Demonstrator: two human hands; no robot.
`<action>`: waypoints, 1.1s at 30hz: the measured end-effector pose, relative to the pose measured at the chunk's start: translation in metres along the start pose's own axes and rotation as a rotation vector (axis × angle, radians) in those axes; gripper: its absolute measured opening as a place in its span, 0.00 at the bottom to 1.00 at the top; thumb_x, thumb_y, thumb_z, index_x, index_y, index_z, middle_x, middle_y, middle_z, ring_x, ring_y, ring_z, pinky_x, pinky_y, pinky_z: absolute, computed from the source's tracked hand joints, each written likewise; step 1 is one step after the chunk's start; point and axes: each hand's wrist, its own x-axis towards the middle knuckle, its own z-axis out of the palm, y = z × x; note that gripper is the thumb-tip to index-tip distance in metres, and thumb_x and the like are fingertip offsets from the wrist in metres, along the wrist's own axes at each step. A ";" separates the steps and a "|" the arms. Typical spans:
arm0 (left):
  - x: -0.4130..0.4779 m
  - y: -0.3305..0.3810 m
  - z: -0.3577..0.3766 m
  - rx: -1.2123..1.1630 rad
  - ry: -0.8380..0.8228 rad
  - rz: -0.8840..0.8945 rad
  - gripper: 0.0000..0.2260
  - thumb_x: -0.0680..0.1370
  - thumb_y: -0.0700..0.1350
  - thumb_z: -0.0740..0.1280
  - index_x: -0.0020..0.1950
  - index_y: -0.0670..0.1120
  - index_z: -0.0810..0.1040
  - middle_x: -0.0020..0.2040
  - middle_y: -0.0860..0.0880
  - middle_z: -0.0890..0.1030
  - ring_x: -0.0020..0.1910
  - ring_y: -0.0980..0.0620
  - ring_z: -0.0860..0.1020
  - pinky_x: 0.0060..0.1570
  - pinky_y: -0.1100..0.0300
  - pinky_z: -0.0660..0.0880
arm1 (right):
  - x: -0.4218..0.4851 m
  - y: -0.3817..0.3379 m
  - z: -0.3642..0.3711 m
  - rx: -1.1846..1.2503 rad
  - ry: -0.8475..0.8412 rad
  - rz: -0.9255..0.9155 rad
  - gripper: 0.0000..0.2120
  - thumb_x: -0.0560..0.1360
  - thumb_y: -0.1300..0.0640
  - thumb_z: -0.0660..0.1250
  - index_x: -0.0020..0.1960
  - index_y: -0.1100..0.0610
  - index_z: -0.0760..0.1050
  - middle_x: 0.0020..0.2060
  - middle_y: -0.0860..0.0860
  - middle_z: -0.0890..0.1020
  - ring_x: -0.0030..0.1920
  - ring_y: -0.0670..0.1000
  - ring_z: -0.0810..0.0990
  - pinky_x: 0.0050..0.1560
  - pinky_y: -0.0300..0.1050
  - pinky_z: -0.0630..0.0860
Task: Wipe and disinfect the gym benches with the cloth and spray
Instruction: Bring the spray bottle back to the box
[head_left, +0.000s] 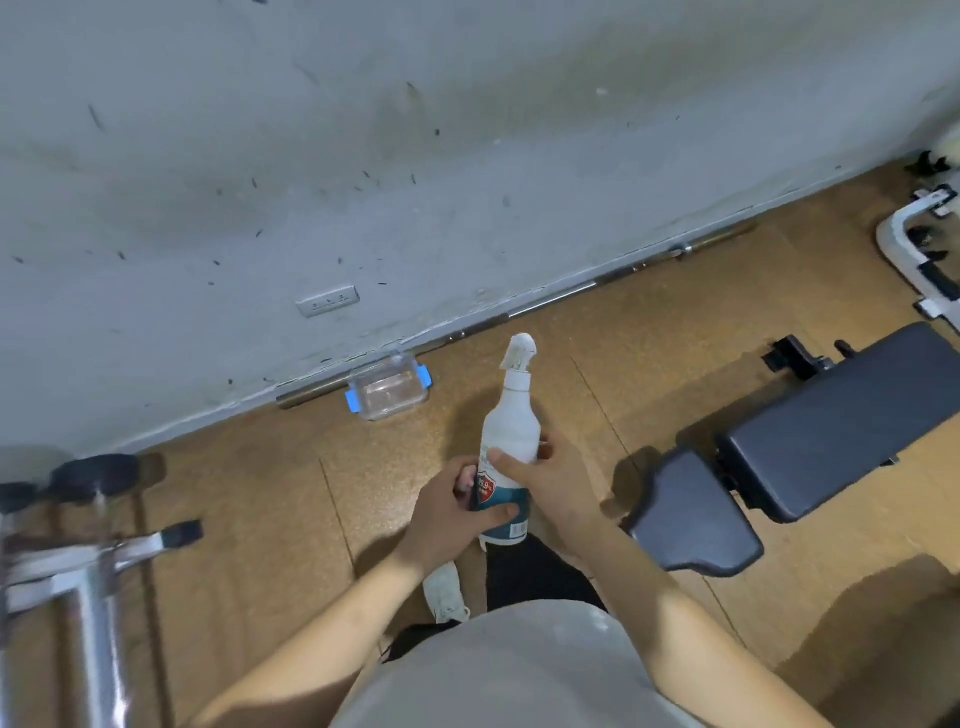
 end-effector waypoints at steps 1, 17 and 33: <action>0.006 0.001 -0.010 -0.022 0.038 -0.009 0.22 0.70 0.44 0.82 0.59 0.51 0.78 0.52 0.59 0.83 0.48 0.69 0.81 0.43 0.72 0.77 | 0.014 -0.007 0.009 -0.032 -0.036 0.000 0.35 0.60 0.38 0.81 0.62 0.49 0.75 0.55 0.47 0.84 0.54 0.49 0.84 0.54 0.53 0.84; 0.197 -0.021 -0.133 -0.493 0.525 -0.407 0.08 0.84 0.40 0.66 0.54 0.40 0.85 0.45 0.46 0.87 0.45 0.49 0.85 0.50 0.53 0.81 | 0.260 -0.060 0.116 -0.133 -0.292 0.050 0.28 0.64 0.46 0.82 0.60 0.52 0.78 0.53 0.47 0.86 0.52 0.49 0.86 0.57 0.54 0.83; 0.486 -0.306 -0.217 -0.459 0.468 -0.641 0.08 0.81 0.41 0.70 0.54 0.36 0.82 0.44 0.39 0.86 0.37 0.47 0.84 0.35 0.58 0.81 | 0.504 0.143 0.194 -0.336 -0.027 0.151 0.34 0.64 0.52 0.84 0.66 0.55 0.76 0.58 0.49 0.82 0.56 0.50 0.81 0.53 0.44 0.80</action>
